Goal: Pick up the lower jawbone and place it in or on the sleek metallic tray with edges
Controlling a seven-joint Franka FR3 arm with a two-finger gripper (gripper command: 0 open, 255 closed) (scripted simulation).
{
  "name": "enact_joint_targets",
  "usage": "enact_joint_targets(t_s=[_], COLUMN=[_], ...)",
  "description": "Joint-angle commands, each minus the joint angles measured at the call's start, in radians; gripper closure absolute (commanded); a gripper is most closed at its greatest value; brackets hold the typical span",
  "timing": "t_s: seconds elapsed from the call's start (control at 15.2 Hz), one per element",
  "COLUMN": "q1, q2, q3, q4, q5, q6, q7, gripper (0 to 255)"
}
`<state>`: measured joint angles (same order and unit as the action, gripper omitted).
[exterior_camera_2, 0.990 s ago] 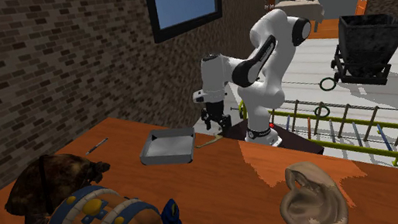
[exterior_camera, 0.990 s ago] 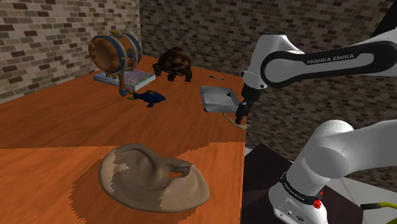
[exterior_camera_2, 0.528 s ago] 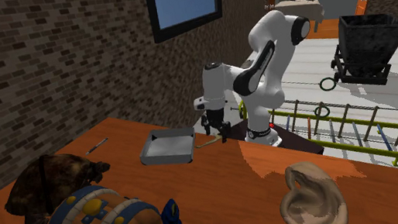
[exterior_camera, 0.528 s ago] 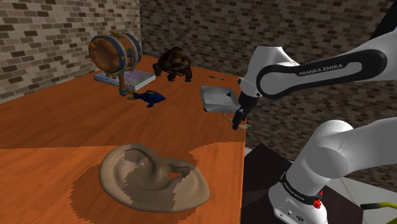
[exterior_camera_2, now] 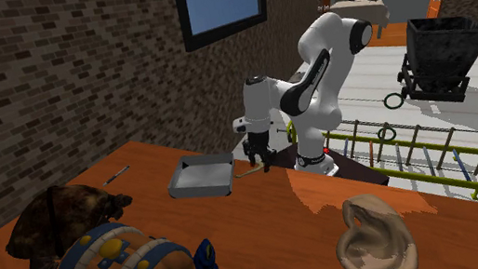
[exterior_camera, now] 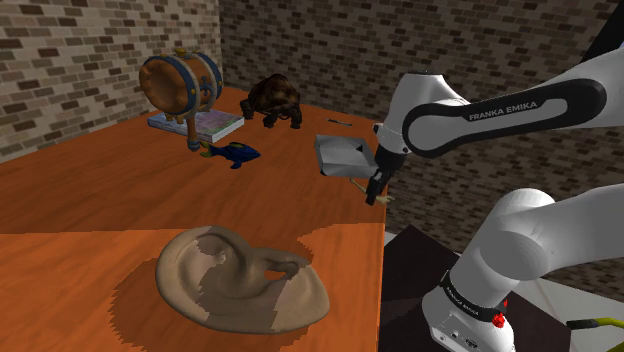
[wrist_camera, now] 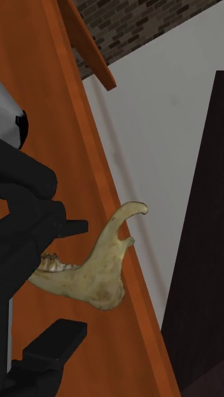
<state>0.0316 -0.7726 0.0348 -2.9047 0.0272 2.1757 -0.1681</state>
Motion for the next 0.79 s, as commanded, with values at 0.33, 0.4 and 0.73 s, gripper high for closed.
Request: enact_joint_targets(t_s=[0.33,0.4,0.73], q1=[-0.002,-0.005,-0.004], q2=[-0.004,0.001,-0.023], q3=[-0.002,-0.006,0.003], q4=[-0.001,-0.001,0.028], q5=[-0.002,-0.005,0.002], q6=[-0.003,0.0,-0.052], q7=[-0.002,-0.007,-0.002], gripper=[255,255,255])
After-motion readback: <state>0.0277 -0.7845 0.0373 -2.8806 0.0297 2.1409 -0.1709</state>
